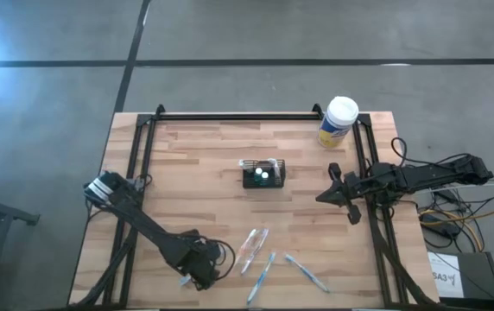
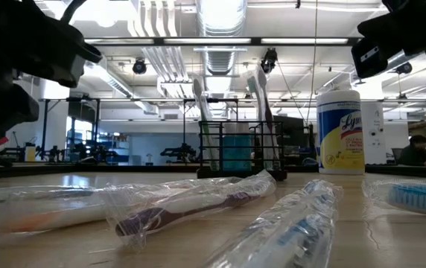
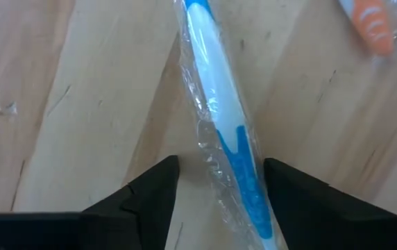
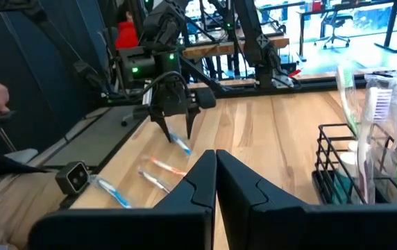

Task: Pick & Place toothbrushing station
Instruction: Put the bottom left blue toothbrush into the black wire organizer

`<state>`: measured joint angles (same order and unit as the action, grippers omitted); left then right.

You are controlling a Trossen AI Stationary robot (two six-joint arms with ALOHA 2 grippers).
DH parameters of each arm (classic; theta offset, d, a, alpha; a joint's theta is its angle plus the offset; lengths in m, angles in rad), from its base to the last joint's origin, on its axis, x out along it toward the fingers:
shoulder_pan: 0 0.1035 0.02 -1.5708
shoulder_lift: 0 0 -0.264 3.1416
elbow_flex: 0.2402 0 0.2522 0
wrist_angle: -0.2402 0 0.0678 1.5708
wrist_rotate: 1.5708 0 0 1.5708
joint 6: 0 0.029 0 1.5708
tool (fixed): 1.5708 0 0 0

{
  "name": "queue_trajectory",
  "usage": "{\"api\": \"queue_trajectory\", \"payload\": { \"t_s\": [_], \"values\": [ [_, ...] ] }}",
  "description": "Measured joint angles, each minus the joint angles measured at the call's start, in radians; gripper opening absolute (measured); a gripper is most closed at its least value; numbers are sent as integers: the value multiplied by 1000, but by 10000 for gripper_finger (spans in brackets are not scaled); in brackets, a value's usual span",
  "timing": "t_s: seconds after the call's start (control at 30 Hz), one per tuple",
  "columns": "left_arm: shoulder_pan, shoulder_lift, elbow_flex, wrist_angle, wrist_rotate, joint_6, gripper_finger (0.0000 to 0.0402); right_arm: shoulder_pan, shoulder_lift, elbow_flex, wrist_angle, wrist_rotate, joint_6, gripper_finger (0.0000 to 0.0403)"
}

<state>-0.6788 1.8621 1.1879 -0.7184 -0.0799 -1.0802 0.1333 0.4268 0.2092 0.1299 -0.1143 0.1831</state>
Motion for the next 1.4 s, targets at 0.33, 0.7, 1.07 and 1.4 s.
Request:
{"api": "queue_trajectory", "payload": {
  "t_s": [0.33,0.7,1.07,1.4],
  "values": [
    [3,-31,5,-43,17,141,39,0,3,0,2,0,-13,8],
    [16,-50,193,-404,-156,340,24,0,29,0,23,26,-81,9],
    [132,-51,464,-611,-373,597,19,0,307,203,33,91,-178,74],
    [278,-51,594,-580,-465,802,17,60,574,449,2,109,-428,161]
  ]
}}
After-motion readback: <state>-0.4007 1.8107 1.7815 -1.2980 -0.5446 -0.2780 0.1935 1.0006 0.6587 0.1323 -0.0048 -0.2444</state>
